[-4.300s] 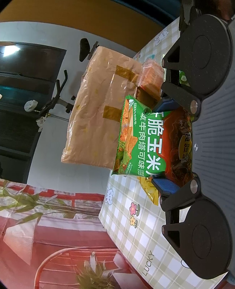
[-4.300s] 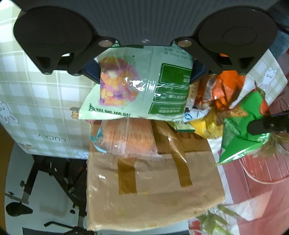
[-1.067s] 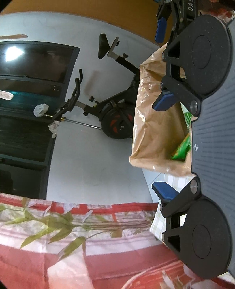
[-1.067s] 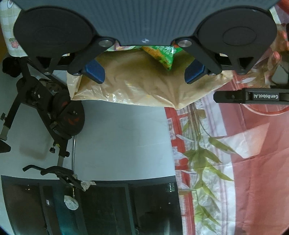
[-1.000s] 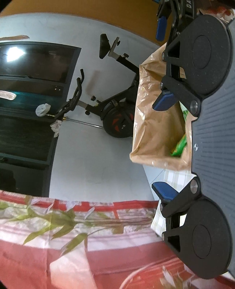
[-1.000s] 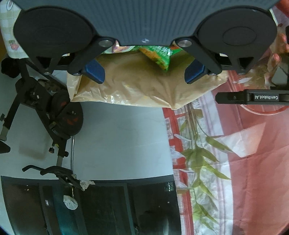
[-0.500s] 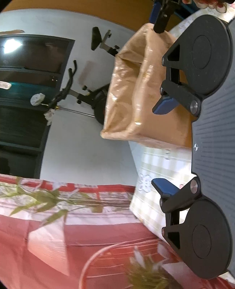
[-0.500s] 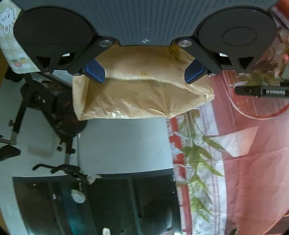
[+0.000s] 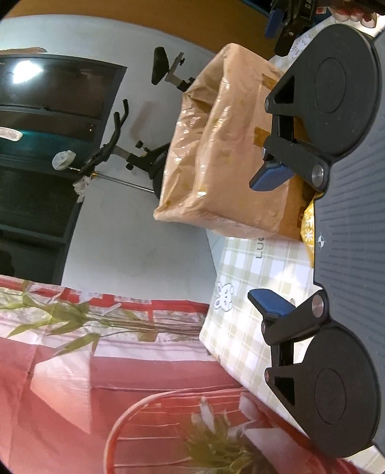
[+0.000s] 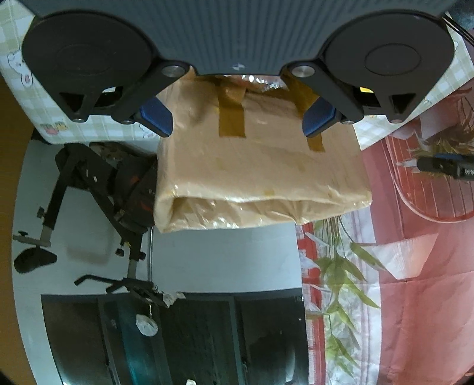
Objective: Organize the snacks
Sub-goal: 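Grasp the orange chip bag with the left tool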
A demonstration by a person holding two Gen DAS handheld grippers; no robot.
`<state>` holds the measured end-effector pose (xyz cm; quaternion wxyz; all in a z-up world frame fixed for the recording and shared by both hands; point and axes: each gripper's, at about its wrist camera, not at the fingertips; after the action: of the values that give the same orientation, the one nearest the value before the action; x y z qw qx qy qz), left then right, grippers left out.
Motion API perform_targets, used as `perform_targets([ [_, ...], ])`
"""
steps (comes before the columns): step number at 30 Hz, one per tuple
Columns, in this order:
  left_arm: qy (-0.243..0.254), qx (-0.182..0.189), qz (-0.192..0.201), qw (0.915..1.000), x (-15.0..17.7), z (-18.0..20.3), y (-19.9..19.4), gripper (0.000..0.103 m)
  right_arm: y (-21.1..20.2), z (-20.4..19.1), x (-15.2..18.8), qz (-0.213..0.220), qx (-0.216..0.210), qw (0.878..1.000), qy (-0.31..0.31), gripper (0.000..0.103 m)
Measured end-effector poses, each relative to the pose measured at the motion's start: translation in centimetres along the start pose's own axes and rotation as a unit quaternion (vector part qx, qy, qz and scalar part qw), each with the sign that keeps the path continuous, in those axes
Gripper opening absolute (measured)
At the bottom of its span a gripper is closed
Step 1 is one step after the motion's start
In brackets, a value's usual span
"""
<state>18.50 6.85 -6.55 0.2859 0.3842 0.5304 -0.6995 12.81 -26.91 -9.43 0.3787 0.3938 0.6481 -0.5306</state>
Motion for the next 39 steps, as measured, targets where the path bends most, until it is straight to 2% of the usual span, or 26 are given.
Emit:
perform_targets([
  [5,0.018,-0.001,0.004,0.9998,-0.7,0.3,-1.1,0.075,-0.8,0.2,-0.6,0.012,-0.005,1.000,-0.005,0.096],
  [8,0.026,0.009,-0.007,0.9996,0.7,1.1,-0.9,0.075,-0.5,0.0,-0.2,0.006,-0.007,1.000,-0.009,0.096],
  [13,0.014,0.044,-0.060,0.9971,4.9,2.8,1.2,0.075,0.7,-0.8,1.7,-0.027,-0.013,1.000,-0.004,0.095],
  [17,0.035,0.058,-0.106,0.9921,8.1,4.3,2.7,0.076,1.4,-1.3,3.0,-0.050,-0.020,0.999,0.003,0.095],
  [23,0.014,0.077,-0.156,0.9846,11.2,3.9,3.7,0.076,1.9,-1.7,4.7,-0.063,-0.014,0.998,0.006,0.095],
  [27,0.015,0.071,-0.170,0.9828,11.7,3.9,3.8,0.083,2.3,-1.8,5.9,-0.080,-0.015,0.997,0.010,0.094],
  [32,0.032,0.075,-0.192,0.9780,12.8,5.1,3.8,0.084,2.7,-1.7,6.2,-0.082,-0.017,0.996,0.013,0.094],
  [35,0.049,0.074,-0.197,0.9764,13.2,5.7,3.7,0.090,2.8,-1.6,6.5,-0.082,-0.019,0.996,0.016,0.094],
  [39,0.046,0.074,-0.210,0.9738,13.6,5.4,4.3,0.096,2.9,-1.4,7.0,-0.089,-0.021,0.996,0.020,0.094],
])
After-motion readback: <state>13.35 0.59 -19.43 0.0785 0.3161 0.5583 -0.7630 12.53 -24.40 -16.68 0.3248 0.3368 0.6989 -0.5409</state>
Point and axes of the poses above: each gripper's, at about its wrist camera, not at the fingertips, and y roughly the way its jaws point, z to its right, x to its underside, and after that the axes turned 5 degrees about -z, right-handed
